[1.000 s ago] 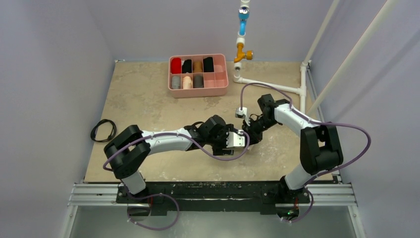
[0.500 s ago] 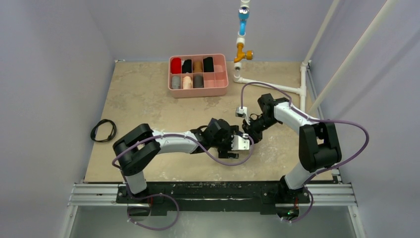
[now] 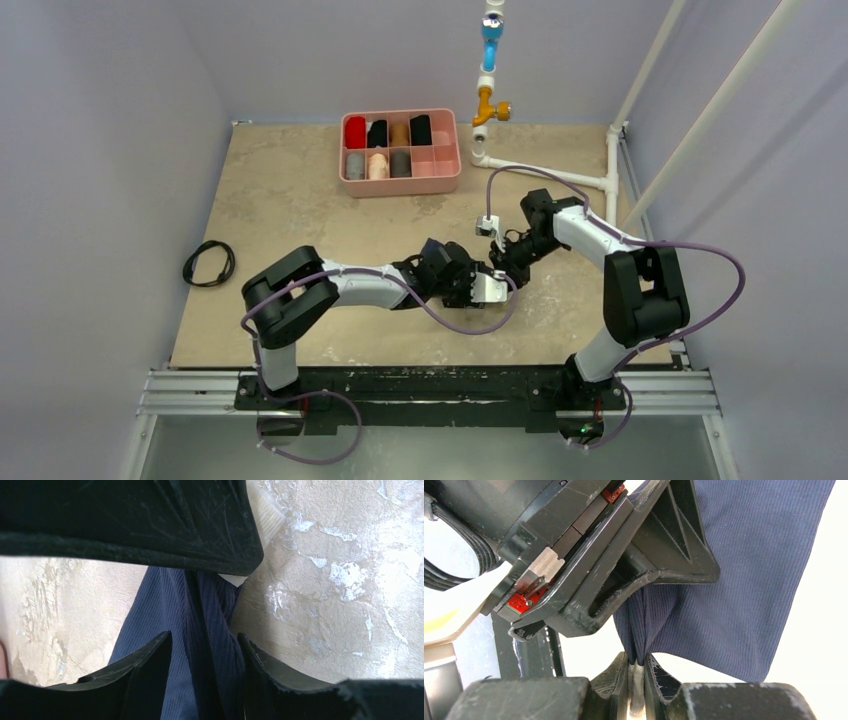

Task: Roll the underwear
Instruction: Fold the underwear at the center of the board.

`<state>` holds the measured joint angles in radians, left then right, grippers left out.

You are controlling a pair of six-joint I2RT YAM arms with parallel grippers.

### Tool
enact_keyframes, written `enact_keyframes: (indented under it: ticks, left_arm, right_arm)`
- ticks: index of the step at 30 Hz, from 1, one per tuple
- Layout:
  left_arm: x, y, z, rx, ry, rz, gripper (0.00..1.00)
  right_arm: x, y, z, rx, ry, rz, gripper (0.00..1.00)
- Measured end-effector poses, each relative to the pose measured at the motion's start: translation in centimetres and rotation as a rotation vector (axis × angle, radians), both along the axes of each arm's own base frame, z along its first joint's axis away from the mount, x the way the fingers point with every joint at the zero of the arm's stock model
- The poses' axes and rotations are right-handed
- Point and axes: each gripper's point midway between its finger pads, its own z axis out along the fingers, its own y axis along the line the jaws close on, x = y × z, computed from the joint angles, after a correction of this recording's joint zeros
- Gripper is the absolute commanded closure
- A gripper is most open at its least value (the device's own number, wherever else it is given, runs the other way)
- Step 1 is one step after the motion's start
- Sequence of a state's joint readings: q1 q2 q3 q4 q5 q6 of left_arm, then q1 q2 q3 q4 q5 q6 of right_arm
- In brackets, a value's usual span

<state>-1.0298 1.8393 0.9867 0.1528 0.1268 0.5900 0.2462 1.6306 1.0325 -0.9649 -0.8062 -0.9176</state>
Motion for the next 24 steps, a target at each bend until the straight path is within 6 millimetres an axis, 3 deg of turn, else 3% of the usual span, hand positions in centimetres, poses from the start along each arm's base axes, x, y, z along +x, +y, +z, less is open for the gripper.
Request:
enact_keyframes:
  ticks: [5, 10, 15, 19, 24]
  left_arm:
    - [-0.2, -0.1, 0.1, 0.017, 0.012, -0.012, 0.70]
    - [-0.6, 0.0, 0.2, 0.046, 0.046, -0.024, 1.00]
    - [-0.9, 0.2, 0.5, 0.074, 0.074, -0.027, 1.00]
    - [-1.3, 0.5, 0.3, 0.097, 0.106, -0.022, 1.00]
    - [-1.8, 1.2, -0.1, 0.124, 0.144, -0.005, 1.00]
  right_arm:
    - [0.0, 0.0, 0.0, -0.002, -0.001, -0.001, 1.00]
    - [0.2, 0.0, -0.1, -0.001, -0.009, -0.002, 0.96]
    - [0.3, 0.0, -0.1, -0.001, -0.012, -0.006, 0.83]
    - [0.4, 0.0, -0.2, -0.003, -0.011, -0.014, 0.52]
    - [0.8, 0.0, -0.2, -0.008, -0.031, -0.023, 0.34]
